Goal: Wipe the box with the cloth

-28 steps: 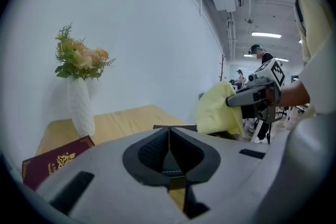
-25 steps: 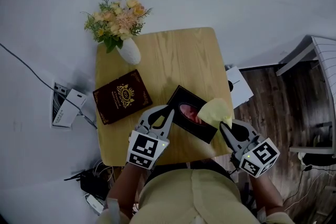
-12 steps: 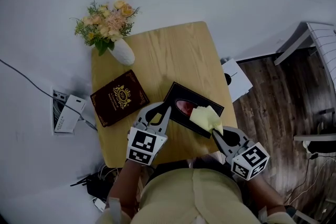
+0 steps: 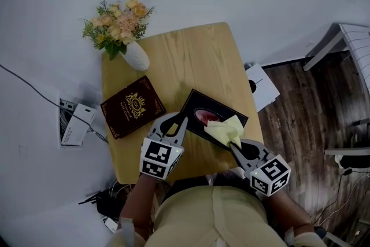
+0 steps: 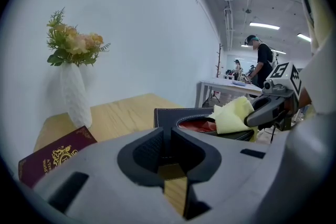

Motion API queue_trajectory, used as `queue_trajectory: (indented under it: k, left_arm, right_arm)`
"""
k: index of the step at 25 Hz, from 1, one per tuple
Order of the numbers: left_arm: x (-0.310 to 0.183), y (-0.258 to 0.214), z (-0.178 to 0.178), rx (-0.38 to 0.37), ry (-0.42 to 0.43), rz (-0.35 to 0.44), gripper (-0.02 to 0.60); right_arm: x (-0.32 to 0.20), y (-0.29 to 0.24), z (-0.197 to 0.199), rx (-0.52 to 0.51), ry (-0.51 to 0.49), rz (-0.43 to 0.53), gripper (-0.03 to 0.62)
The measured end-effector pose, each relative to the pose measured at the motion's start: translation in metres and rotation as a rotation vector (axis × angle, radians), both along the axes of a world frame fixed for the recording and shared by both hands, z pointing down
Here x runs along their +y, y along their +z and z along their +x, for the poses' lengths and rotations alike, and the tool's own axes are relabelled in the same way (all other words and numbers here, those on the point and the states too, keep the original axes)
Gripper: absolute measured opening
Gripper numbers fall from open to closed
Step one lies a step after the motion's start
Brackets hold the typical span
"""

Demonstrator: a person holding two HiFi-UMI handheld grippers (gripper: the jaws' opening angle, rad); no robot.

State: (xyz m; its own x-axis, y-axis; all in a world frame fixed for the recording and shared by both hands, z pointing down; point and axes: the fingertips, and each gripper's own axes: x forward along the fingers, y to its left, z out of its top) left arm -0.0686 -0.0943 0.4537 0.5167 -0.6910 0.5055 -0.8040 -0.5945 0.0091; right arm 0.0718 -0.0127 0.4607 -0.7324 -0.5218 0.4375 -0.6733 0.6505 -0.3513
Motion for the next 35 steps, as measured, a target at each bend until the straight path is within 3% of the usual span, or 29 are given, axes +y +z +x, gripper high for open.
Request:
queue_trajectory:
  k: [16,22,25,35]
  left_arm:
    - [0.000,0.000,-0.001,0.040,-0.028,0.001,0.026]
    - [0.000,0.000,-0.002,0.045,-0.038,0.002,0.026]
    - [0.000,0.000,-0.002,0.049,-0.035,0.000,0.026]
    - [0.000,0.000,-0.002,0.049,-0.026,-0.007,0.026]
  right_arm:
    - [-0.009,0.000,-0.002,0.020,-0.071,0.052,0.037]
    - [-0.005,-0.004,-0.004,-0.057,-0.093,0.005,0.037]
    - [0.005,-0.010,-0.012,-0.092,-0.152,-0.003,0.037]
    - [0.030,0.002,-0.021,-0.020,-0.268,-0.066,0.037]
